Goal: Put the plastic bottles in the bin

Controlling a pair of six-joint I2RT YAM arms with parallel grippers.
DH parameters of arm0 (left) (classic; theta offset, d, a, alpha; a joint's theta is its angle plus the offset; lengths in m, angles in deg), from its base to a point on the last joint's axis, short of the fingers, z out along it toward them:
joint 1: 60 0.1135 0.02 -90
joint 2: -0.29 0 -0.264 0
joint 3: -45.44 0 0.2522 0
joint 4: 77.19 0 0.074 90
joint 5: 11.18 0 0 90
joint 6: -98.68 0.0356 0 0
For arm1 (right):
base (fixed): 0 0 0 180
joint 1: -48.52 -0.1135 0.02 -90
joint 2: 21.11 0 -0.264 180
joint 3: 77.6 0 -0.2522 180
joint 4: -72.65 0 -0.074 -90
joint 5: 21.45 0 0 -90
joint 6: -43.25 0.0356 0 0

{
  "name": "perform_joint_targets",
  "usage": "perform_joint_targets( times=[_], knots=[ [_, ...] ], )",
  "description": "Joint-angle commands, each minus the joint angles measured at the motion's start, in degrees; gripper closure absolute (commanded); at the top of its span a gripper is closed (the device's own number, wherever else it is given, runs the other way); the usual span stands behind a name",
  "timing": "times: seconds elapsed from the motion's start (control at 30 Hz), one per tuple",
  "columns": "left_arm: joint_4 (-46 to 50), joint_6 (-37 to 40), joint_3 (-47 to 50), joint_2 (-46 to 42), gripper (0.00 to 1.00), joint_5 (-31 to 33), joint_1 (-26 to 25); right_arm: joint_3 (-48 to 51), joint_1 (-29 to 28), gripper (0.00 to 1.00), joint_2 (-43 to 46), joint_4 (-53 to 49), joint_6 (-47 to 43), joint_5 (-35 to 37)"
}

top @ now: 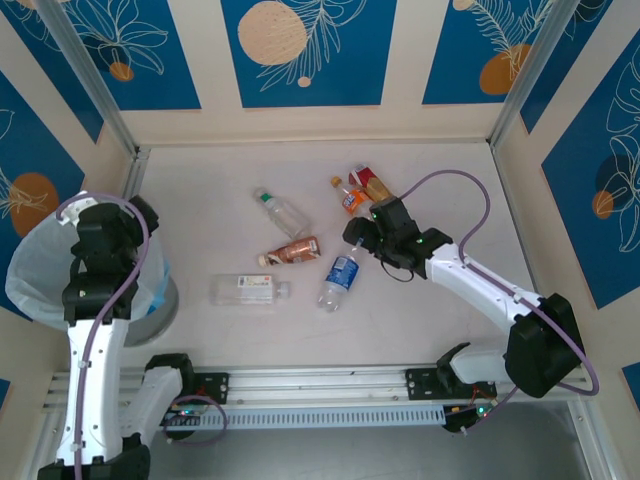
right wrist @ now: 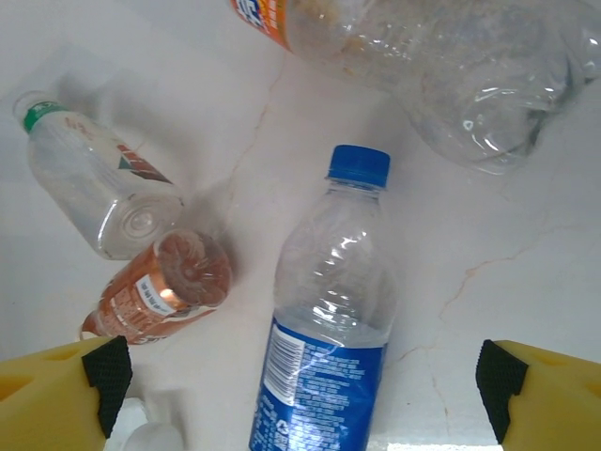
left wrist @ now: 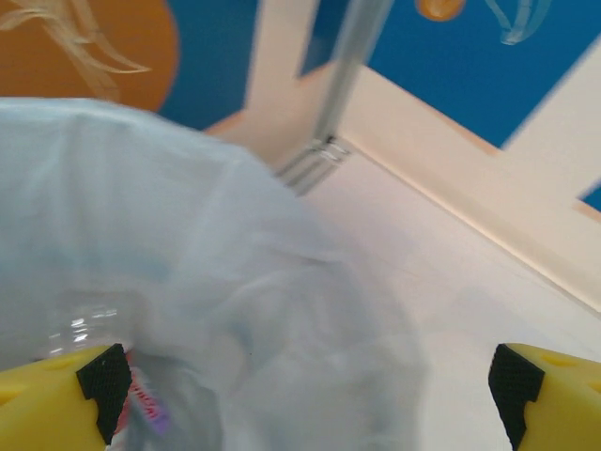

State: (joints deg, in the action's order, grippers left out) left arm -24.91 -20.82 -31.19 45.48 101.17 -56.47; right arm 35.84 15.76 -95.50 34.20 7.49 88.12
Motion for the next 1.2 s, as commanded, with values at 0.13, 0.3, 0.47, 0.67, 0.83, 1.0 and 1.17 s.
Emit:
perform_joint_targets(
  times=[0.13,0.3,0.47,0.67,0.83,1.0,1.17],
  knots=[
    [-3.2,3.0,-3.2,-0.1,0.01,-23.1,0.5,0.3,-0.6,0.1,-1.9,0.6,0.0,1.7],
    [-7.3,3.9,-1.5,-1.2,0.01,-35.0,0.5,-2.9,-0.9,0.08,-6.5,-3.1,0.2,0.6],
    [-11.1,4.3,0.3,-1.1,0.01,-46.8,0.5,-5.3,-1.7,0.06,-11.3,-3.3,1.0,-0.9],
    [-14.2,4.3,3.1,-2.2,0.01,-51.7,0.2,-8.7,-4.7,0.03,-17.9,-6.1,4.8,0.5],
    [-13.3,5.1,4.8,-2.8,0.01,-51.8,0.2,-9.4,-9.8,0.0,-20.8,-11.6,13.5,6.1],
    [-13.6,4.3,6.0,-2.9,0.01,-53.4,0.0,-9.7,-12.5,0.01,-23.8,-11.4,15.3,2.4],
    [-13.0,4.0,5.3,-1.8,0.01,-53.9,-0.4,-7.9,-15.6,0.0,-24.7,-10.3,16.9,0.8]
  ],
)
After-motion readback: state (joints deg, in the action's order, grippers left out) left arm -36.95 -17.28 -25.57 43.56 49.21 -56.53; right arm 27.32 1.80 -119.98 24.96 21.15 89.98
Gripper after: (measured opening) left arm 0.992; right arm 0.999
